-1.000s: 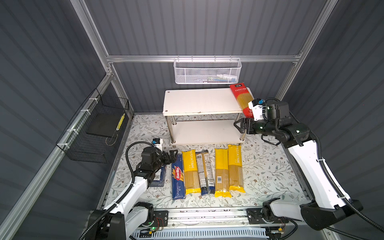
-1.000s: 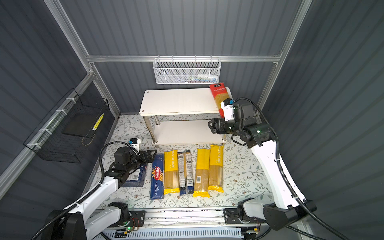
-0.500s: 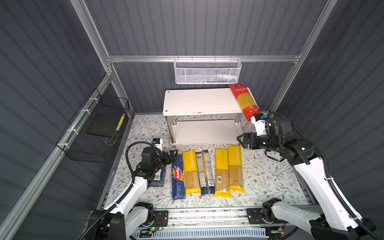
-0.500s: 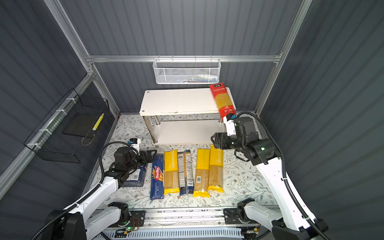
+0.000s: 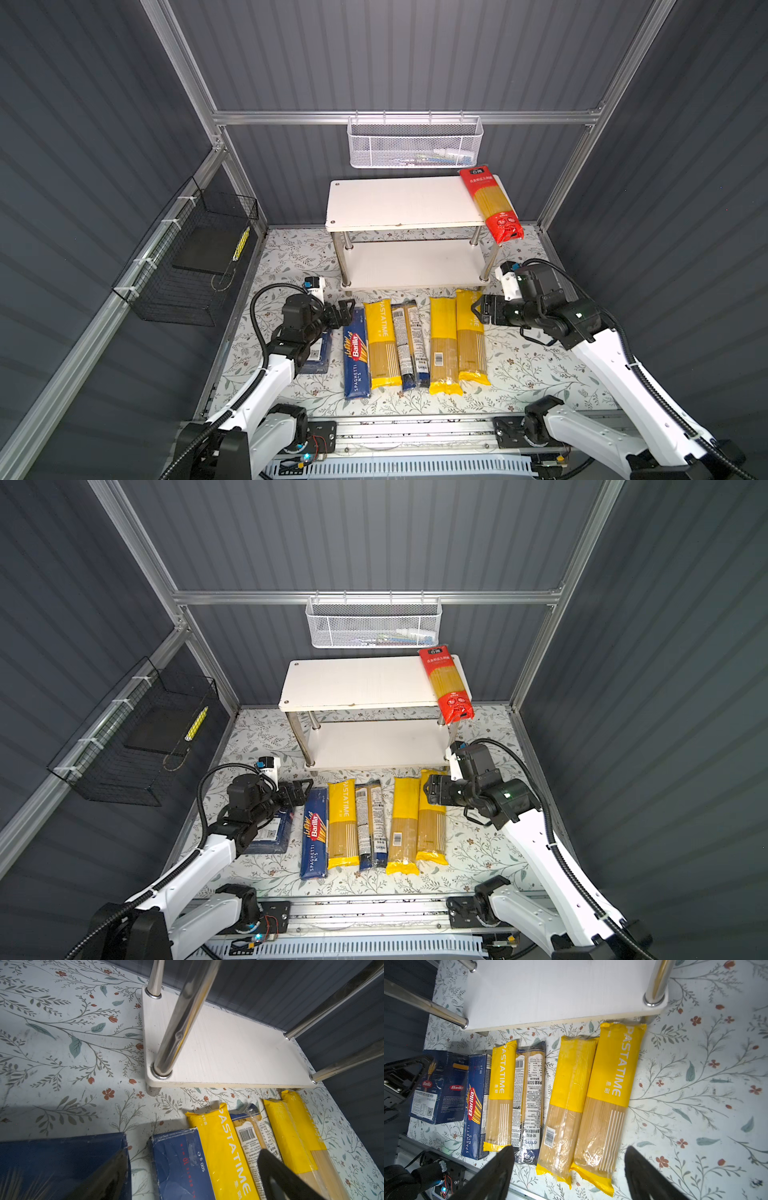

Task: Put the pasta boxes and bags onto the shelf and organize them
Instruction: 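Move the right gripper down over the yellow PASTATIME bag nearest it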

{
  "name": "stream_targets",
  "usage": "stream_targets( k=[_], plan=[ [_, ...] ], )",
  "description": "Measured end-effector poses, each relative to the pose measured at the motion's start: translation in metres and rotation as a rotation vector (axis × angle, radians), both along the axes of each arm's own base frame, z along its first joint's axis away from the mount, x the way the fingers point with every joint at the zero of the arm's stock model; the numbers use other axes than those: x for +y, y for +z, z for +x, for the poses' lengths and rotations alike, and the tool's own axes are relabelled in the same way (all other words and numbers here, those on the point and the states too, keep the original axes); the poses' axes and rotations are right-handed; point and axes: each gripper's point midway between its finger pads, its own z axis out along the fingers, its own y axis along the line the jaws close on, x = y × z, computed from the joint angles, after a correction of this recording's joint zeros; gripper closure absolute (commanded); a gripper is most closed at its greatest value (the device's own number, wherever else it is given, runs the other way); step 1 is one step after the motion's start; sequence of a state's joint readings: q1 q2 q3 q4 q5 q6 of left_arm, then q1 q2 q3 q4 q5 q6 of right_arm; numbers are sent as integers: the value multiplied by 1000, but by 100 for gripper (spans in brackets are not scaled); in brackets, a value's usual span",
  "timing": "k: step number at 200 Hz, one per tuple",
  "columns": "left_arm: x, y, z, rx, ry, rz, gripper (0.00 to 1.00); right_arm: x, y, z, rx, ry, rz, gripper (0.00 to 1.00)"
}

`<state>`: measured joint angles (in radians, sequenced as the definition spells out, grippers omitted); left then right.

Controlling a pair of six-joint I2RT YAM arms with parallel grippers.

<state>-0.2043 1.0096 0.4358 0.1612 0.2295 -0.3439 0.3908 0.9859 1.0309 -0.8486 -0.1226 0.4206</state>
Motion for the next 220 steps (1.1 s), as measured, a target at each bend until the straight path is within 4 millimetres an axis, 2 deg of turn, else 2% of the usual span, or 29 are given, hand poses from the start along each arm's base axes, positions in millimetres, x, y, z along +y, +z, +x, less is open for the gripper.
stream_targets(
  k=[74, 125, 168, 220],
  plan=[
    [0, 2, -1, -11, -3, -4, 1, -6, -58, -1, 73, -70, -18, 14],
    [-2, 2, 0, -14, -9, -8, 1, -12, -78, 0, 90, -122, -50, 13],
    [-2, -1, 1, -4, -9, -6, 1, -12, -106, 4, 145, -146, -95, 11],
    [-2, -1, 0, -4, -9, -6, 1, -10, -119, 11, 156, -152, -136, 8]
  ],
)
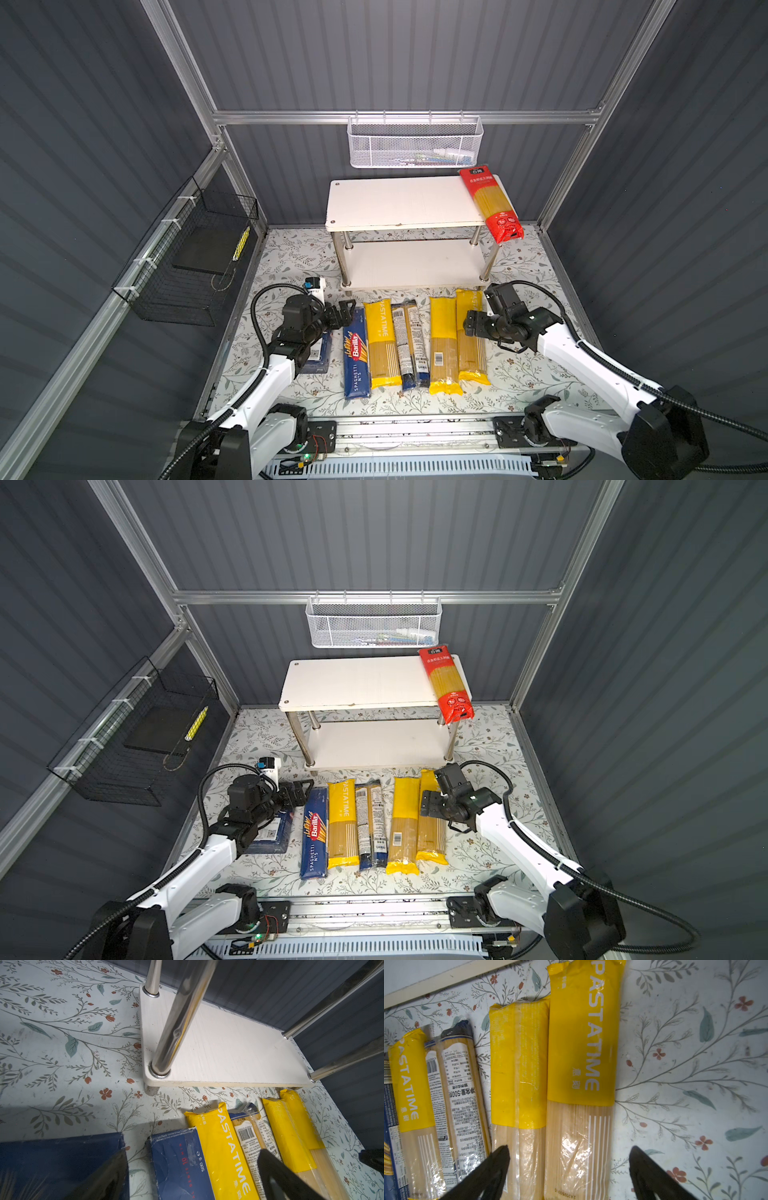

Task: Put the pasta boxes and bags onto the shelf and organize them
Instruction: 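Move the right gripper down over the yellow PASTATIME bag nearest it, then lower the right gripper onto the yellow PASTATIME bag's top end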

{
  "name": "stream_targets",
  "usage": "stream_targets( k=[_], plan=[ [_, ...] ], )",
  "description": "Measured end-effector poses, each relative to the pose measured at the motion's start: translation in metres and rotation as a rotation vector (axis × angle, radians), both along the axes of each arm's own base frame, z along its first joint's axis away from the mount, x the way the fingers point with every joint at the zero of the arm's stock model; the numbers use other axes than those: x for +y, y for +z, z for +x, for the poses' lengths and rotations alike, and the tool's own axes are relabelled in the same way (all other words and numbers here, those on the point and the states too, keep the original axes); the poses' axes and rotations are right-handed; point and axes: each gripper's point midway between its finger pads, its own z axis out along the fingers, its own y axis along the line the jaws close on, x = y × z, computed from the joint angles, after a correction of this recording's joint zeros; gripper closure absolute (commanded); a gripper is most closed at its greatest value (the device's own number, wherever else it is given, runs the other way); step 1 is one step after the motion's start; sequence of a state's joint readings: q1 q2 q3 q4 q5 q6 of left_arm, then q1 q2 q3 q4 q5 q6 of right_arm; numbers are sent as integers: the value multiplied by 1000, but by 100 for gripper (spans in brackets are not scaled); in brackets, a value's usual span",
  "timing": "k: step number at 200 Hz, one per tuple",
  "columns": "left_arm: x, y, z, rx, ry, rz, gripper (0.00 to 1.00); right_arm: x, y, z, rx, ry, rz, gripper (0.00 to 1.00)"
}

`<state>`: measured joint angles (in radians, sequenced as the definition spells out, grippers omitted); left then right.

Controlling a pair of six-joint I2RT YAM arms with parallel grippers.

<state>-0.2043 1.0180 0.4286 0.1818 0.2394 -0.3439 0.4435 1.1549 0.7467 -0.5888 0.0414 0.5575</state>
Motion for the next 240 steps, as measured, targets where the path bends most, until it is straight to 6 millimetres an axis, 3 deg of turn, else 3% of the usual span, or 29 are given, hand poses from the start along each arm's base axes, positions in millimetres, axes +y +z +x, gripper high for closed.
stream_targets(
  k=[70, 240],
  plan=[
    [-1, 0, -1, -6, -9, -3, 1, 6, -31, -3, 87, 32, -107, 6],
    [-4, -1, 0, -9, -24, 0, 1, 6, -51, 2, 124, 32, -161, 2]
  ],
)
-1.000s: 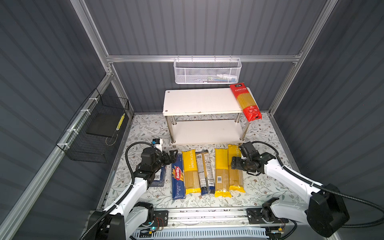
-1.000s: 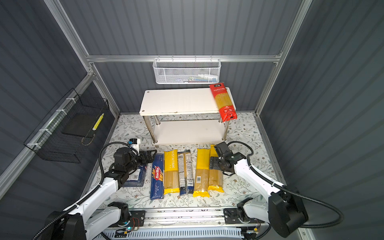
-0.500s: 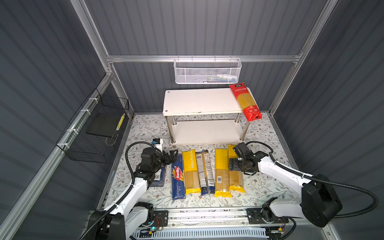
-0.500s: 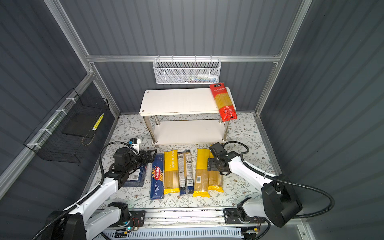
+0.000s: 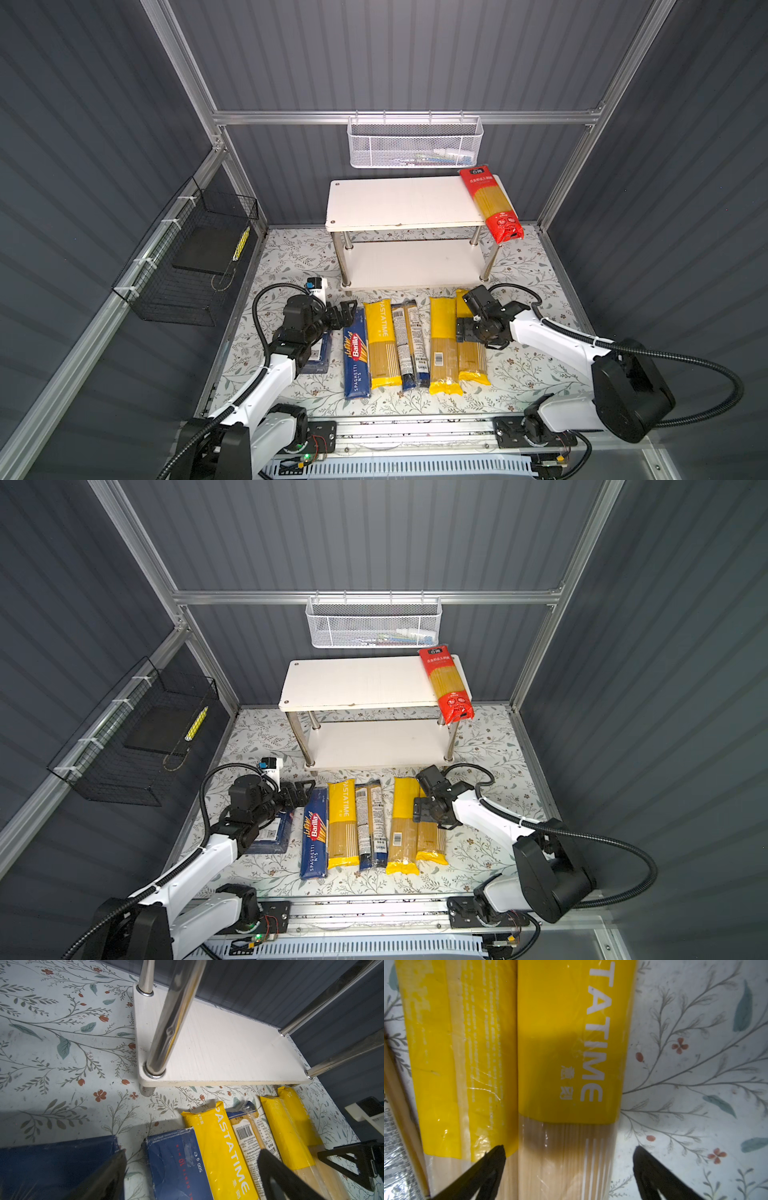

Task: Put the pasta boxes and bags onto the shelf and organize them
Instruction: 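Lower the right gripper onto the yellow PASTATIME bag's top end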

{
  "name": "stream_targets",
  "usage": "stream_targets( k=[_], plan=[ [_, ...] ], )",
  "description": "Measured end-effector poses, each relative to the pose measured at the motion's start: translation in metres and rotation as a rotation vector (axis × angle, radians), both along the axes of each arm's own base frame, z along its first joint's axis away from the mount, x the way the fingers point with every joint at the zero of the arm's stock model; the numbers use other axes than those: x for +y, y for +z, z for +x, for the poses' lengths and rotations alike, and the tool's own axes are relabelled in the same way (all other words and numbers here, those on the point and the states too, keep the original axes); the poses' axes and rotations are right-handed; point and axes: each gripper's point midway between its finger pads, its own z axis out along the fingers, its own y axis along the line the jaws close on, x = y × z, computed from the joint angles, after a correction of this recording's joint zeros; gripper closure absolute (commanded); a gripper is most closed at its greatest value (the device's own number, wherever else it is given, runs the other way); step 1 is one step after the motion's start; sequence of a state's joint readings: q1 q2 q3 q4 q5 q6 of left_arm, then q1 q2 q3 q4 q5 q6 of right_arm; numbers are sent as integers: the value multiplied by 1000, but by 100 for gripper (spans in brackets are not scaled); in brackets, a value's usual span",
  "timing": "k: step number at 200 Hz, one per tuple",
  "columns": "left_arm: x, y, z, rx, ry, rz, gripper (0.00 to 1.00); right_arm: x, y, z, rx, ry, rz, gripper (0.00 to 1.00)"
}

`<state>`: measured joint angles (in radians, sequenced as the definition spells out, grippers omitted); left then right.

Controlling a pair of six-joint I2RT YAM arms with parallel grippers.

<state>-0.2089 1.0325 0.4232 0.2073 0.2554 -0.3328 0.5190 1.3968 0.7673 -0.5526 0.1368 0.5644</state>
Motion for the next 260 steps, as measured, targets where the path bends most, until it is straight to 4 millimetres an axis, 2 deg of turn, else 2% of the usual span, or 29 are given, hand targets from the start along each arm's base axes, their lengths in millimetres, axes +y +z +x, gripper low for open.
stream_targets(
  k=[173, 260],
  plan=[
    [0, 0, 0, 1, 0, 0, 1, -5, -13, -1, 17, -17, -7, 1],
    [0, 0, 0, 0, 0, 0, 1, -25, -12, -8, 19, -79, 37, 1]
  ],
)
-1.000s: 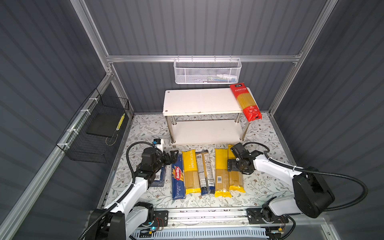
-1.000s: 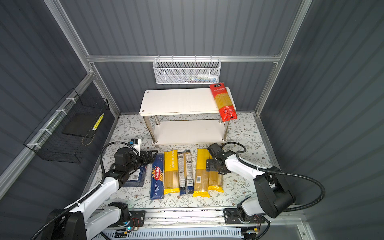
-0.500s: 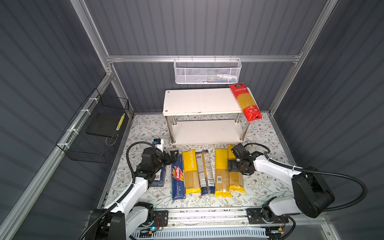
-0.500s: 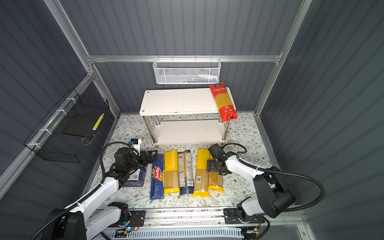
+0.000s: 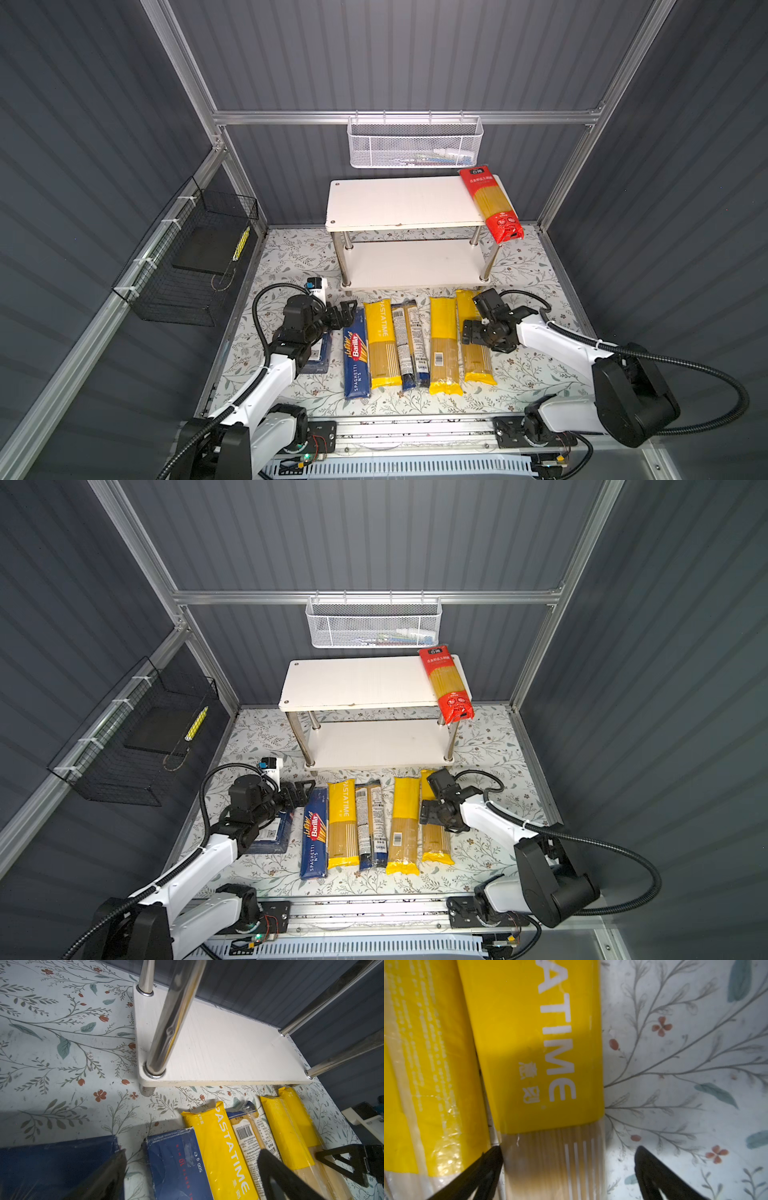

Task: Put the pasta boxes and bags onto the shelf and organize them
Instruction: 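Lower the right gripper onto the yellow PASTATIME bag's top end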

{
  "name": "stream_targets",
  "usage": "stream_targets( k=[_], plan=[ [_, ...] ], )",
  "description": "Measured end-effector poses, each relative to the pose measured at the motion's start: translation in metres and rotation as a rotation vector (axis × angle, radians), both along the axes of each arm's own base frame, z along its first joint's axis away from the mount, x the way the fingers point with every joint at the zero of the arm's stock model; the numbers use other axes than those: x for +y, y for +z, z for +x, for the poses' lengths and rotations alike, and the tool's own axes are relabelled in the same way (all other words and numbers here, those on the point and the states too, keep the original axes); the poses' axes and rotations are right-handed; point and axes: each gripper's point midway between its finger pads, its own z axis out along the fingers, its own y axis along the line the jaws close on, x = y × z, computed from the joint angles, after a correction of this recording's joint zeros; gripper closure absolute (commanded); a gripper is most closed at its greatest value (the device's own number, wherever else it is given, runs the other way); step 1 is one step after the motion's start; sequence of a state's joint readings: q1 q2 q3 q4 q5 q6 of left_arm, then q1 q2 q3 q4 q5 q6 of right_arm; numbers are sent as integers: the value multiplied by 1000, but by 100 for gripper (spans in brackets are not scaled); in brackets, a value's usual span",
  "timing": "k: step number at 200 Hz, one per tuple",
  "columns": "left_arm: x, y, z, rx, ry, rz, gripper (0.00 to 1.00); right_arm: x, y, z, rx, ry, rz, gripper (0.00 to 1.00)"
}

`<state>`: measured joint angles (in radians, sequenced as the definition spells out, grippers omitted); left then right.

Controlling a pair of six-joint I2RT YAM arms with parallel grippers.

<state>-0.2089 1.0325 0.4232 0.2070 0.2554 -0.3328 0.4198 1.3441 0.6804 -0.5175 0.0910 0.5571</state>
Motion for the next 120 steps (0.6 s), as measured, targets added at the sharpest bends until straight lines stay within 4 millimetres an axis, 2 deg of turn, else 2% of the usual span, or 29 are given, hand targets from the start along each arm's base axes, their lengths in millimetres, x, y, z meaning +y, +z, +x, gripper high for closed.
stream_targets(
  k=[58, 120],
  plan=[
    [0, 0, 0, 0, 0, 0, 1, 6, 16, -1, -41, 49, 45, 1],
    [0, 0, 0, 0, 0, 0, 1, 6, 13, -5, -14, 80, 24, 1]
  ],
)
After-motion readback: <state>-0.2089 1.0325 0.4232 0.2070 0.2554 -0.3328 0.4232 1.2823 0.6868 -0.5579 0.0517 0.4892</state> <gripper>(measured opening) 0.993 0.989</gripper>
